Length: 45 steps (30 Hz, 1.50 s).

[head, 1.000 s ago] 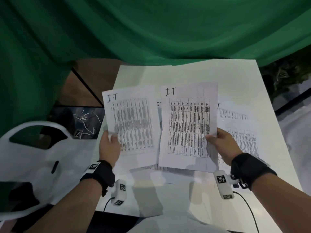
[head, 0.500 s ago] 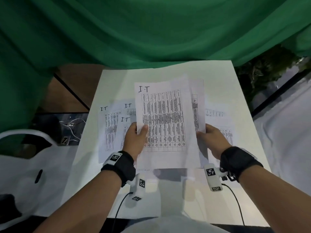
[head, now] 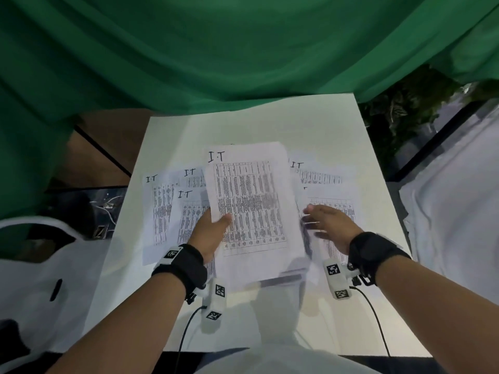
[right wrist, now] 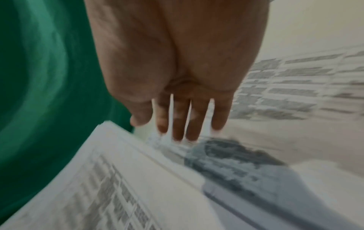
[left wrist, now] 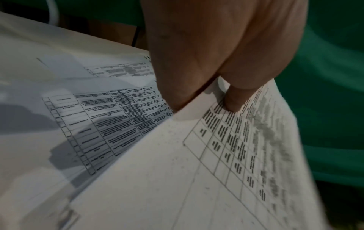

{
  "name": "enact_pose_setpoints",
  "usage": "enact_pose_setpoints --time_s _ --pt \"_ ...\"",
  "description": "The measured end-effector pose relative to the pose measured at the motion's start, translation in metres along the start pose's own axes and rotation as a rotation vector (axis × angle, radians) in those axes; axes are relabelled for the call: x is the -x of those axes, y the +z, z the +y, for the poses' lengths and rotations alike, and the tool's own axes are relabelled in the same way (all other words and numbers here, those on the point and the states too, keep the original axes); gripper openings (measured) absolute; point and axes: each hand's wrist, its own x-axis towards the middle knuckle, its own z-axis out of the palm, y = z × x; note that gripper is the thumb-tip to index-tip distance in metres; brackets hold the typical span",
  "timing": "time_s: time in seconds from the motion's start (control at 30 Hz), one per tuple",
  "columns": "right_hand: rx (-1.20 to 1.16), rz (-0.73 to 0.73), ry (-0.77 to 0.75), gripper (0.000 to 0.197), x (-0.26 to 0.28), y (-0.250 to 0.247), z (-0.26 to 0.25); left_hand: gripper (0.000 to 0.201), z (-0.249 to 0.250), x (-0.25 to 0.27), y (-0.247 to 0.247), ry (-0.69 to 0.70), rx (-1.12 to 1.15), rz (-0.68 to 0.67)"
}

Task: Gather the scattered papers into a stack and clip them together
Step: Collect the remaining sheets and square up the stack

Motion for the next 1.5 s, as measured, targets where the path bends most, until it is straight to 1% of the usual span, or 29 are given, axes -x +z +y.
enact_pose_setpoints --time_s 0.07,0.1,0.13,0.17,0.23,0.3,0.33,0.47,0.53,0.57,0.63,0.7,0.8,0.87,0.93,1.0,1.03,1.13,1.17,1.23,1.3,1.37,1.43,1.5 --pt "0.259 0.301 0.027 0.042 -0.012 -0.020 0.026 0.048 -0.003 0.000 -0.001 0.017 -0.026 0.069" --pt "0.414 0.390 0.071 0.046 -0.015 -0.028 0.039 0.047 -0.005 -0.001 -0.003 0.020 -0.032 0.111" --pt "0.540 0.429 0.097 0.050 -0.016 -0.034 0.052 0.048 -0.008 -0.001 -0.006 0.010 -0.037 0.143" --pt "0.623 0.432 0.099 0.053 -0.017 -0.035 0.063 0.051 -0.009 0.000 -0.008 0.005 -0.033 0.173" --pt "0.712 0.396 0.012 0.055 -0.015 -0.030 0.074 0.052 -0.016 -0.003 -0.013 -0.016 -0.027 0.216" --pt "0.755 0.346 -0.047 0.062 -0.017 -0.018 0.079 0.046 -0.021 -0.003 -0.015 -0.019 -0.011 0.244" --pt "0.791 0.333 -0.052 0.070 -0.018 -0.010 0.081 0.043 -0.023 -0.004 -0.016 -0.023 -0.006 0.254" --pt "0.920 0.330 0.040 0.102 -0.024 0.024 0.082 0.041 -0.026 -0.002 -0.016 -0.029 -0.013 0.268" --pt "0.938 0.344 0.095 0.104 -0.027 0.031 0.082 0.041 -0.027 -0.001 -0.015 -0.029 -0.008 0.269" --pt "0.906 0.350 0.103 0.100 -0.030 0.032 0.081 0.042 -0.027 0.000 -0.015 -0.029 -0.007 0.275" --pt "0.764 0.337 0.080 0.090 -0.035 0.030 0.079 0.042 -0.030 0.002 -0.016 -0.019 0.007 0.287" --pt "0.678 0.302 0.055 0.072 -0.038 0.022 0.078 0.041 -0.032 0.003 -0.017 -0.007 0.021 0.304" --pt "0.759 0.241 0.072 0.035 -0.040 0.004 0.073 0.039 -0.033 0.005 -0.019 -0.019 0.031 0.331" --pt "0.819 0.228 0.082 0.018 -0.039 -0.006 0.067 0.039 -0.034 0.005 -0.022 -0.029 0.023 0.353" --pt "0.746 0.298 0.036 0.017 -0.036 -0.013 0.061 0.040 -0.034 0.005 -0.024 -0.037 0.021 0.383" --pt "0.566 0.403 -0.046 0.017 -0.033 -0.020 0.054 0.044 -0.030 0.006 -0.024 -0.030 0.017 0.425" --pt "0.484 0.427 -0.082 0.018 -0.029 -0.023 0.048 0.047 -0.028 0.006 -0.023 -0.028 0.014 0.447" --pt "0.290 0.397 -0.159 0.037 -0.022 -0.038 0.021 0.057 -0.023 0.008 -0.021 -0.016 0.013 0.475" --pt "0.234 0.389 -0.188 0.040 -0.020 -0.043 0.010 0.059 -0.023 0.007 -0.022 -0.012 0.017 0.476" --pt "0.132 0.366 -0.238 0.039 -0.013 -0.053 -0.012 0.059 -0.023 0.004 -0.020 -0.014 0.039 0.460" --pt "0.026 0.331 -0.251 0.038 -0.004 -0.057 -0.031 0.059 -0.025 -0.001 -0.018 -0.016 0.045 0.444" --pt "-0.084 0.294 -0.238 0.039 -0.001 -0.056 -0.043 0.053 -0.028 -0.008 -0.014 -0.024 0.050 0.424" --pt "-0.189 0.266 -0.226 0.039 -0.001 -0.050 -0.047 0.041 -0.032 -0.013 -0.011 -0.016 0.044 0.409" --pt "-0.217 0.295 -0.240 0.041 -0.003 -0.045 -0.046 0.034 -0.032 -0.015 -0.008 -0.014 0.043 0.409"
